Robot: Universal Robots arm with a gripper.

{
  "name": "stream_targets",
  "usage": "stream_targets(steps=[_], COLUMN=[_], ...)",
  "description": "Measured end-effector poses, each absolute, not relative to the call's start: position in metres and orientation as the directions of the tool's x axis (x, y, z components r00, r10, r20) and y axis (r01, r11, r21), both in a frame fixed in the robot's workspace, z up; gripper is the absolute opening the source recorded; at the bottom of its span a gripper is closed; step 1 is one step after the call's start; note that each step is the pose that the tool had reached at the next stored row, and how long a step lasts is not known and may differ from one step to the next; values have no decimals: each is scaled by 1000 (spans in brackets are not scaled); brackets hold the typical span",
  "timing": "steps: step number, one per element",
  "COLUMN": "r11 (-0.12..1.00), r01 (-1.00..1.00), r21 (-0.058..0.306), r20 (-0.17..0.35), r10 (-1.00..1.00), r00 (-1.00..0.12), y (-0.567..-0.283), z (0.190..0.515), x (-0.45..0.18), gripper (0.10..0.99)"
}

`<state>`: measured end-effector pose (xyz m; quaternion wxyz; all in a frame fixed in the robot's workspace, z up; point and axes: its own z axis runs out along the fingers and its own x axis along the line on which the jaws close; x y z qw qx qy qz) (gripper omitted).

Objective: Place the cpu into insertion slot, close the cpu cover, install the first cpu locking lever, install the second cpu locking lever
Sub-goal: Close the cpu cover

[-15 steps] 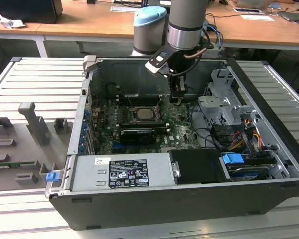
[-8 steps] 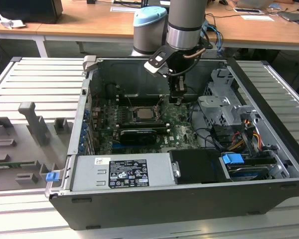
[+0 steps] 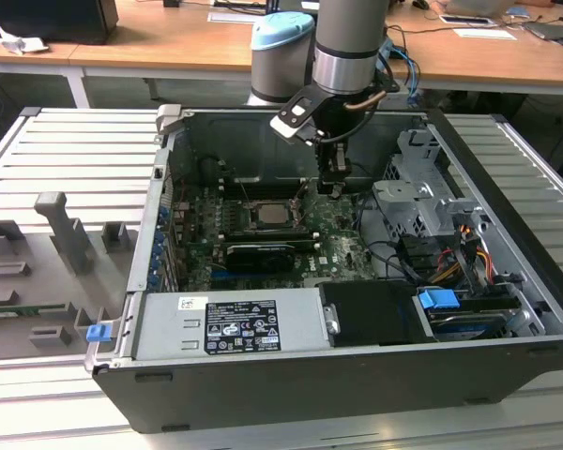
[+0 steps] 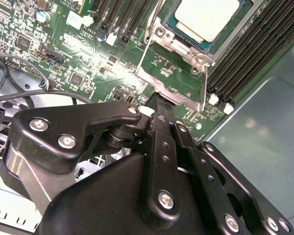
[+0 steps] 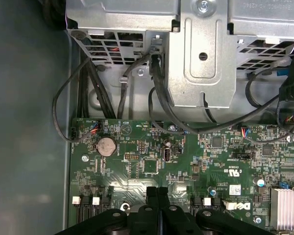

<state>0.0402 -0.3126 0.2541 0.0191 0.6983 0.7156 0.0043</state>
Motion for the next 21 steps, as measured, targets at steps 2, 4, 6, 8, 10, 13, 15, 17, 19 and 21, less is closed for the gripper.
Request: stream_targets(steps=[2, 4, 6, 8, 10, 13, 15, 17, 19, 21], r11=[25, 25, 25, 25, 25, 25, 25, 25, 25, 25], r01=[999, 999, 999, 999, 999, 999, 999, 999, 999, 999], r21=[33, 33, 33, 33, 33, 33, 33, 33, 33, 33], r20=[-21, -21, -21, -21, -21, -21, -21, -21, -21, -21], r10=[999, 999, 999, 999, 999, 999, 999, 999, 999, 999], r00=[-24, -24, -24, -24, -24, -24, -24, -24, -24, -24], y=[-313, -313, -313, -313, -313, -313, -313, -313, -313, -313], z=[254, 254, 254, 254, 254, 254, 254, 254, 254, 254], x=[39, 39, 38, 38, 37, 36, 36, 36, 35, 35], gripper=[106, 106, 106, 106, 106, 106, 106, 106, 106, 106])
